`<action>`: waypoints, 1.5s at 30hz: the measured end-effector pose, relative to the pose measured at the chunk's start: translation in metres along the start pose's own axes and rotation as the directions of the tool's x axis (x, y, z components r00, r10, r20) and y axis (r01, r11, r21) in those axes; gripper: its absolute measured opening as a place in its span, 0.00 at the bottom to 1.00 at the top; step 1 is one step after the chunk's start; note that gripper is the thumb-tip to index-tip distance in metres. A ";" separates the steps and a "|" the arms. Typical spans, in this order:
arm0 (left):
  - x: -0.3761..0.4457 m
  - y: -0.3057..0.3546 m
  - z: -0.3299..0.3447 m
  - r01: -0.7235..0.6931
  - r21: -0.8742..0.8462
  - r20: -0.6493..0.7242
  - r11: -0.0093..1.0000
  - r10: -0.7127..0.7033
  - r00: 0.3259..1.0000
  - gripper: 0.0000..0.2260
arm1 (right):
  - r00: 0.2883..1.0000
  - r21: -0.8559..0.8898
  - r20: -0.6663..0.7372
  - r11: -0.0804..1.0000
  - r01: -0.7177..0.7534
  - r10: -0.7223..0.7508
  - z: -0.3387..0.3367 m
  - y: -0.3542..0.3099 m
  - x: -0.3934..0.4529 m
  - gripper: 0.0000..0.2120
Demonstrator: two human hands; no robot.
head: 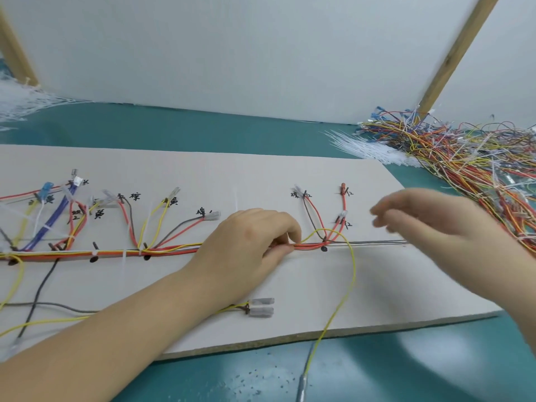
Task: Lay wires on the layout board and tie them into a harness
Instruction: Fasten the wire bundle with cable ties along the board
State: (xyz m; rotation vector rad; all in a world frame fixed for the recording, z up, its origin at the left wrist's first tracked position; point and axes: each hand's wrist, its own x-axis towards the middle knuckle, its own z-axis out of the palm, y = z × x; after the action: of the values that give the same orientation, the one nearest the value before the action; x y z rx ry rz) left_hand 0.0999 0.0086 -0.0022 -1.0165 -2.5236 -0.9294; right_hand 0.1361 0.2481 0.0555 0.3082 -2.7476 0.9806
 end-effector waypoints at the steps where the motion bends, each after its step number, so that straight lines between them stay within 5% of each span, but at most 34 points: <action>1: 0.000 0.000 0.000 -0.005 0.003 0.003 1.000 0.005 1.000 0.05 | 0.976 0.201 0.198 0.971 -0.130 0.090 0.011 -0.013 -0.005 0.08; 3: 0.000 0.001 -0.001 -0.010 0.009 0.014 1.000 0.010 1.000 0.04 | 0.866 0.357 0.490 0.884 -0.301 0.097 0.029 -0.023 -0.014 0.16; 7: -0.001 0.001 -0.002 -0.015 0.016 0.036 1.000 0.015 0.999 0.04 | 0.838 0.483 0.528 0.761 -0.433 0.142 0.022 -0.015 -0.014 0.11; 9: -0.001 0.000 -0.001 -0.026 0.027 0.043 0.999 0.025 0.999 0.05 | 0.823 0.418 0.532 0.783 -0.460 0.200 0.005 -0.004 -0.012 0.12; 13: 0.000 -0.002 0.000 -0.034 0.064 0.074 0.997 0.029 0.997 0.06 | 0.884 0.083 0.370 0.938 -0.337 0.285 -0.035 0.025 -0.004 0.18; 15: 0.001 -0.004 0.002 -0.031 0.066 0.089 0.997 0.025 0.996 0.06 | 0.906 0.105 0.231 0.917 -0.385 0.354 -0.051 0.045 -0.003 0.23; 19: 0.005 -0.004 0.004 -0.049 0.076 0.081 0.996 0.043 0.996 0.07 | 0.872 0.127 0.121 0.864 -0.488 0.475 -0.052 0.081 0.003 0.04; 21: 0.005 -0.003 0.004 -0.064 0.088 0.071 0.994 0.058 0.996 0.08 | 0.868 0.098 0.094 0.863 -0.495 0.488 -0.048 0.094 0.004 0.07; 34: 0.005 -0.001 0.005 -0.119 0.129 0.033 0.984 0.116 0.993 0.07 | 0.869 0.022 0.110 0.872 -0.488 0.483 -0.048 0.110 0.022 0.07; 45: 0.007 -0.006 0.011 -0.181 0.193 0.061 0.964 0.173 0.983 0.12 | 0.894 -0.451 0.149 0.833 -0.319 0.423 -0.051 0.102 0.033 0.09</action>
State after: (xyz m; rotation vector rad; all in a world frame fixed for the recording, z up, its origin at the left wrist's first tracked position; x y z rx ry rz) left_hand 0.0912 0.0159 -0.0098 -1.1856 -2.4508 -0.5991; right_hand 0.0843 0.3536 0.0421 -0.2094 -3.2246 0.4084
